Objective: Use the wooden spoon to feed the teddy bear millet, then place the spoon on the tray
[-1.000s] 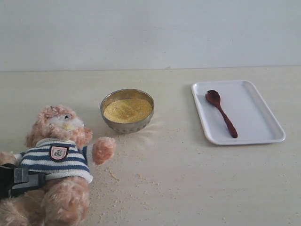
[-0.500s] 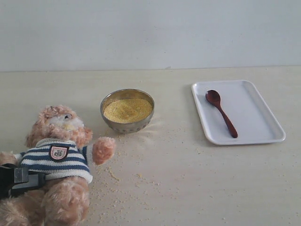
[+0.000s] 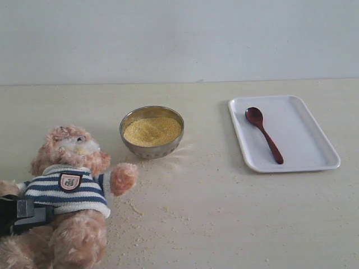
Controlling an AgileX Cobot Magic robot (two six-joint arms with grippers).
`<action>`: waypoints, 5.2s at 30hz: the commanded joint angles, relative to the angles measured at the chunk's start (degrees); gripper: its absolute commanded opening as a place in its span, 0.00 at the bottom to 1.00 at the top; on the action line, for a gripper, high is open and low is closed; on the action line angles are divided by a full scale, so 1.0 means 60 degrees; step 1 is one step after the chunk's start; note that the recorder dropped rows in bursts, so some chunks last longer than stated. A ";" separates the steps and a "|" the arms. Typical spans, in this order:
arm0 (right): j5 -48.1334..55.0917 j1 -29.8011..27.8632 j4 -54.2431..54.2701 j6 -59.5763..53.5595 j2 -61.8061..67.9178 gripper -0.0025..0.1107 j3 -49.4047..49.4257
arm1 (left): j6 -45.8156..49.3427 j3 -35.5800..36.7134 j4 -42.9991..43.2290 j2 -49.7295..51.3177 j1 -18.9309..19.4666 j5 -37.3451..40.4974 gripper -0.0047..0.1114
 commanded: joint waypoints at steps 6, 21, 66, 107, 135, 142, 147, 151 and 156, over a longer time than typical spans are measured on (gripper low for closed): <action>-0.0052 -0.0013 0.0015 -0.0043 -0.0061 0.02 0.0046 | 0.0045 0.0023 -0.0150 -0.0113 0.0017 0.0056 0.08; -0.0052 -0.0013 0.0015 -0.0043 -0.0061 0.02 0.0046 | 0.1401 0.0005 -0.0918 0.0283 0.0017 -0.1316 0.08; -0.0052 -0.0013 0.0015 -0.0043 -0.0061 0.02 0.0046 | -0.4224 0.0005 0.3120 -0.4366 0.0017 -0.0675 0.67; -0.0052 -0.0013 0.0015 -0.0043 -0.0061 0.02 0.0046 | -0.5315 0.0005 0.4162 -1.0583 -0.0678 0.0824 0.08; -0.0052 -0.0013 0.0015 -0.0044 -0.0061 0.02 0.0046 | -0.5315 0.2228 0.4518 -1.1480 -0.0926 -0.1109 0.08; -0.0052 -0.0013 0.0015 -0.0044 -0.0061 0.02 0.0046 | -0.6288 0.2228 0.7203 -1.1480 -0.0926 -0.3375 0.08; -0.0052 -0.0013 0.0015 -0.0044 -0.0061 0.02 0.0046 | -1.0081 0.2228 1.0600 -1.1480 -0.0926 -0.3904 0.08; -0.0052 -0.0013 0.0015 -0.0044 -0.0061 0.02 0.0046 | -1.2437 0.2228 1.2725 -1.1480 -0.0926 -0.4031 0.08; -0.0052 -0.0013 0.0015 -0.0044 -0.0061 0.02 0.0046 | -1.3135 0.2228 1.3836 -1.1480 -0.0926 -0.4669 0.08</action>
